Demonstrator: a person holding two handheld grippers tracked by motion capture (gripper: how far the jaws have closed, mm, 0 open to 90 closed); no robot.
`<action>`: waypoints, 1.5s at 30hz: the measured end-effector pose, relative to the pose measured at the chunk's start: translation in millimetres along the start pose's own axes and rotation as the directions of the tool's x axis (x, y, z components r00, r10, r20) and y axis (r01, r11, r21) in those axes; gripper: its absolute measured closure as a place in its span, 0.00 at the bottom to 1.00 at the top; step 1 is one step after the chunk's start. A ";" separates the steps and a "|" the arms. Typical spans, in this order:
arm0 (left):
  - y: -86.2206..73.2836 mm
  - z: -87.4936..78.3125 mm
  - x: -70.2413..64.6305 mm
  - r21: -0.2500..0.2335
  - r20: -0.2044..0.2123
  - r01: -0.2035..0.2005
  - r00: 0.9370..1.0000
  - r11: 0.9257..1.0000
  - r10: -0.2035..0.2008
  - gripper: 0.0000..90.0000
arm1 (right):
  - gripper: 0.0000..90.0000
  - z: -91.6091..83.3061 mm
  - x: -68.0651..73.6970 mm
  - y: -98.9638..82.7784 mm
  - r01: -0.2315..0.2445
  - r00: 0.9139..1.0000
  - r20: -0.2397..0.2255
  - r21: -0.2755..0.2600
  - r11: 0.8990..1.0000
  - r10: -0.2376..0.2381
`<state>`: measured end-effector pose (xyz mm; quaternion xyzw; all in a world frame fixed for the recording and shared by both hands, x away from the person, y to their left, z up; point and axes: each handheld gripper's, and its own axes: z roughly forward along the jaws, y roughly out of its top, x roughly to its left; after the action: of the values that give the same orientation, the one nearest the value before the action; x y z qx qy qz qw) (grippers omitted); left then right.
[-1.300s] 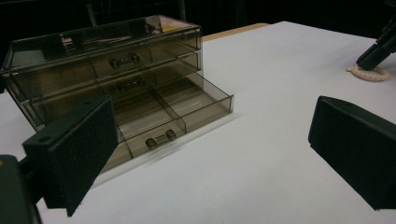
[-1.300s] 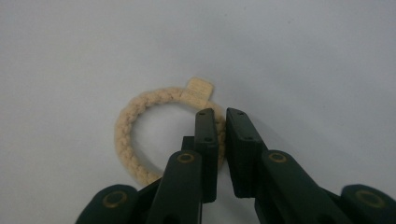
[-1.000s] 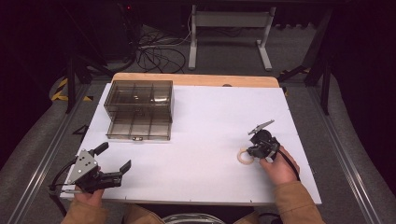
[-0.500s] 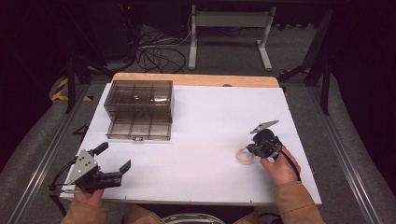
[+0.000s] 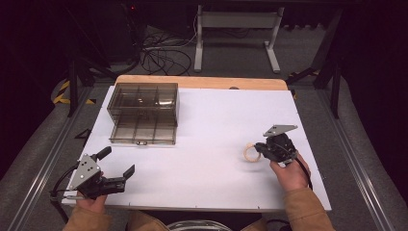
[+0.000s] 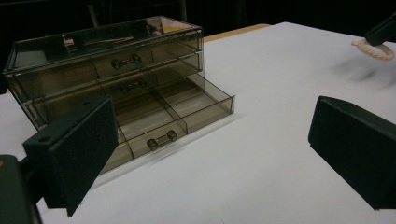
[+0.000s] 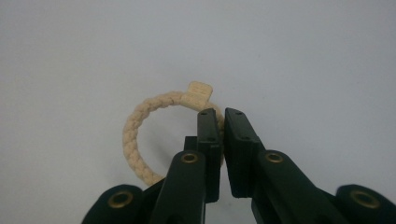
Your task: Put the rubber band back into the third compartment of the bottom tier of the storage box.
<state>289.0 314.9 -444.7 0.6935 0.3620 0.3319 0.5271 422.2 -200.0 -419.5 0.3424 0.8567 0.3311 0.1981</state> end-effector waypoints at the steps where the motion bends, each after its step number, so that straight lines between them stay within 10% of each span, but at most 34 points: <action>1: 0.0 0.0 0.0 0.000 0.000 0.000 1.000 1.000 0.000 0.03 | 0.95 -1.0 0.3 0.1 0.011 1.000 -0.004 -0.014 1.000 -0.011; 45: 0.6 1.0 -0.2 -0.001 -0.001 0.001 1.000 1.000 -0.001 0.03 | 0.95 -12.1 7.2 20.7 0.016 0.988 -0.146 -0.218 0.976 -0.049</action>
<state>289.9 314.1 -444.5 0.6931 0.3624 0.3323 0.5272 419.8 -188.7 -397.2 0.2789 0.8336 0.4437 0.1744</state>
